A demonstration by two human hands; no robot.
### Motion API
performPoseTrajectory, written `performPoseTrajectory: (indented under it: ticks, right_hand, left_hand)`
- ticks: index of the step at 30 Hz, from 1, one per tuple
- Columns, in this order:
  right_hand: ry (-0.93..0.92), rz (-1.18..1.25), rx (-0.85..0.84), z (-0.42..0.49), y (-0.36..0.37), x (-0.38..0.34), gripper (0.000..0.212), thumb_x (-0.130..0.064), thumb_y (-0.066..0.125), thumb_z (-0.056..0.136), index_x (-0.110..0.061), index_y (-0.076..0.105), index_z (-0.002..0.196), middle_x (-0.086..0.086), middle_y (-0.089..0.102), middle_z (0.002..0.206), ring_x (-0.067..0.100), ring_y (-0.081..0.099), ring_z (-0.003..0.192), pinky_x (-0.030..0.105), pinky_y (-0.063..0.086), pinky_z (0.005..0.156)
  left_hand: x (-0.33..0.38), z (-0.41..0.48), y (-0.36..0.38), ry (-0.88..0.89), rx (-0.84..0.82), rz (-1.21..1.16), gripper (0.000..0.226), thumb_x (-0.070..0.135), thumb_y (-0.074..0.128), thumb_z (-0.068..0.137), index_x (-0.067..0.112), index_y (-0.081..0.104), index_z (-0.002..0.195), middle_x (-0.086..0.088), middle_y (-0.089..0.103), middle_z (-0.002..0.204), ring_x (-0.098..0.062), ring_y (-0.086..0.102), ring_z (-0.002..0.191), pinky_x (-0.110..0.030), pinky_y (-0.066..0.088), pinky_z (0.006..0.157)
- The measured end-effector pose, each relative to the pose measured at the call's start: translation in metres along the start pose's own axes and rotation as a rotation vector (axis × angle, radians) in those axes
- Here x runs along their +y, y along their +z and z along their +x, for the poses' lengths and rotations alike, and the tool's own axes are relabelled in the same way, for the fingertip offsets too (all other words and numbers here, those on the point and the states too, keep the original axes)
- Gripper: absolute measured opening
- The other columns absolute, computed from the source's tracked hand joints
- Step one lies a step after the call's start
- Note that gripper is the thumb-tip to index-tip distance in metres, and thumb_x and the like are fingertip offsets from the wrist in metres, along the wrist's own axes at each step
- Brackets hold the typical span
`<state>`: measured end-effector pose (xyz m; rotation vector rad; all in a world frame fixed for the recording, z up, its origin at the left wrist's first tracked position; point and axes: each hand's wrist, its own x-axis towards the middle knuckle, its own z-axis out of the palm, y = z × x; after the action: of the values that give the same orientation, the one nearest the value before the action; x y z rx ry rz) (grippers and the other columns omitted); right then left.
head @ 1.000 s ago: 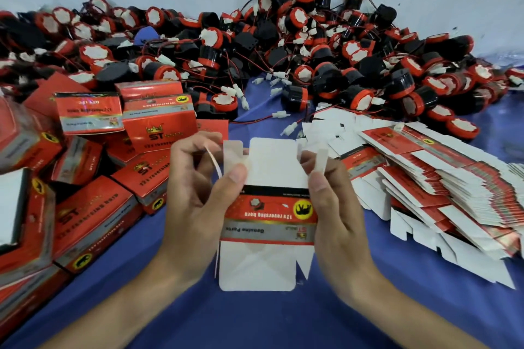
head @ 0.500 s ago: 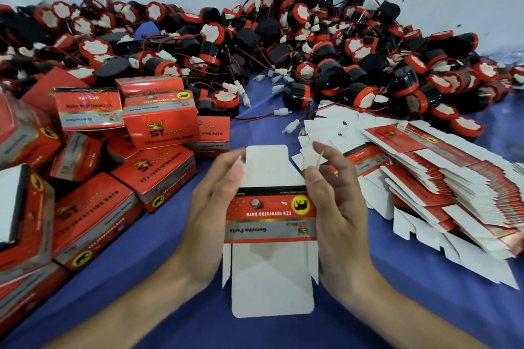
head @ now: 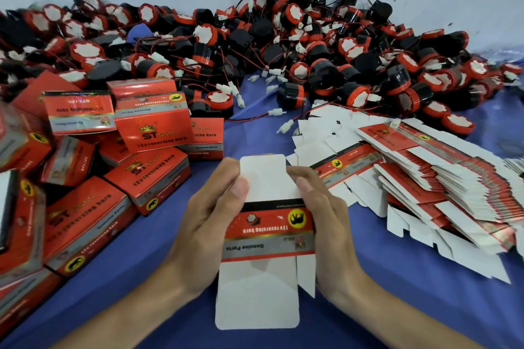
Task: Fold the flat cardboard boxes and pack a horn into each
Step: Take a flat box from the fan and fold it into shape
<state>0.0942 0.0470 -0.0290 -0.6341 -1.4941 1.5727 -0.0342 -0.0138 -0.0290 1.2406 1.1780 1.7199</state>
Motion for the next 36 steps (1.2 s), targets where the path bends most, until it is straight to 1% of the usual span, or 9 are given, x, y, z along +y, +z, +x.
performPoseTrajectory:
  ticks: [2, 6, 12, 18, 22, 26, 28, 32, 36]
  right_hand:
    - [0.008, -0.015, -0.026, -0.001, -0.001, -0.001, 0.029, -0.054, 0.046, 0.076, -0.034, 0.063, 0.088, 0.001, 0.064, 0.090, 0.018, 0.065, 0.084, 0.030, 0.053, 0.069]
    - [-0.022, -0.037, -0.073, -0.002, 0.000, -0.002, 0.042, -0.062, 0.052, 0.078, -0.023, 0.057, 0.091, 0.017, 0.055, 0.094, 0.034, 0.059, 0.087, 0.048, 0.050, 0.077]
    - [-0.071, 0.008, -0.143, -0.005, 0.000, -0.002, 0.022, -0.031, 0.062, 0.082, -0.039, 0.062, 0.102, -0.011, 0.066, 0.098, 0.010, 0.067, 0.093, 0.021, 0.052, 0.075]
    - [-0.131, -0.046, 0.014, -0.002, 0.004, -0.001, 0.023, -0.025, 0.054, 0.085, -0.034, 0.062, 0.105, -0.007, 0.051, 0.069, 0.007, 0.052, 0.065, 0.017, 0.045, 0.060]
    - [-0.154, -0.064, 0.032, -0.002, 0.005, -0.002, 0.013, -0.024, 0.058, 0.085, -0.027, 0.068, 0.092, -0.009, 0.057, 0.068, 0.008, 0.055, 0.065, 0.018, 0.045, 0.059]
    - [-0.188, -0.069, 0.076, -0.001, 0.004, -0.004, 0.018, -0.038, 0.058, 0.080, -0.025, 0.064, 0.069, -0.011, 0.057, 0.064, 0.007, 0.053, 0.062, 0.020, 0.043, 0.060]
    - [-0.174, -0.021, 0.134, 0.000, 0.003, -0.005, 0.019, -0.041, 0.058, 0.077, -0.024, 0.064, 0.070, -0.006, 0.058, 0.069, 0.014, 0.054, 0.068, 0.027, 0.044, 0.063]
    - [-0.144, 0.040, 0.138, -0.003, 0.004, -0.006, 0.015, -0.040, 0.059, 0.077, -0.028, 0.065, 0.070, -0.003, 0.059, 0.070, 0.015, 0.055, 0.069, 0.028, 0.047, 0.062]
    - [-0.129, 0.048, 0.097, -0.004, 0.005, -0.006, 0.021, -0.040, 0.056, 0.079, -0.023, 0.060, 0.066, -0.002, 0.055, 0.065, 0.018, 0.051, 0.065, 0.031, 0.043, 0.061]
  left_hand:
    - [0.002, 0.000, 0.002, 0.032, 0.002, 0.043, 0.045, 0.045, 0.050, 0.082, 0.001, 0.048, 0.093, -0.017, 0.045, 0.095, -0.038, 0.051, 0.079, -0.031, 0.052, 0.062]
    - [0.004, 0.001, 0.003, 0.096, 0.054, 0.101, 0.037, 0.040, 0.049, 0.086, 0.004, 0.051, 0.080, 0.006, 0.041, 0.093, -0.016, 0.047, 0.082, -0.024, 0.048, 0.064]
    - [0.006, 0.003, 0.002, 0.072, 0.081, 0.083, 0.019, 0.041, 0.051, 0.085, 0.035, 0.059, 0.068, 0.004, 0.044, 0.076, -0.002, 0.054, 0.066, -0.016, 0.048, 0.057]
    - [0.001, -0.001, 0.005, 0.045, 0.069, 0.104, 0.032, 0.041, 0.050, 0.083, 0.010, 0.055, 0.089, 0.002, 0.061, 0.071, -0.006, 0.063, 0.063, -0.018, 0.050, 0.053]
    - [0.001, -0.006, 0.009, -0.044, 0.063, 0.043, 0.022, 0.037, 0.057, 0.084, 0.017, 0.062, 0.090, -0.005, 0.066, 0.072, -0.016, 0.067, 0.065, -0.025, 0.055, 0.056]
    - [0.002, -0.002, 0.012, 0.029, 0.159, 0.075, 0.029, 0.031, 0.053, 0.087, 0.002, 0.054, 0.091, -0.015, 0.052, 0.095, -0.017, 0.063, 0.078, -0.019, 0.053, 0.060]
    - [0.002, -0.003, 0.013, 0.091, 0.184, 0.116, 0.021, 0.031, 0.060, 0.085, 0.015, 0.058, 0.098, -0.005, 0.051, 0.103, -0.006, 0.063, 0.088, -0.014, 0.051, 0.064]
    - [-0.001, -0.014, 0.019, -0.003, 0.090, -0.001, 0.033, 0.042, 0.062, 0.071, 0.050, 0.059, 0.102, 0.007, 0.067, 0.105, -0.013, 0.068, 0.095, -0.020, 0.054, 0.070]
    - [0.001, -0.012, 0.018, 0.085, 0.109, 0.116, 0.018, 0.041, 0.057, 0.078, 0.029, 0.061, 0.091, -0.011, 0.056, 0.093, -0.024, 0.064, 0.082, -0.030, 0.055, 0.067]
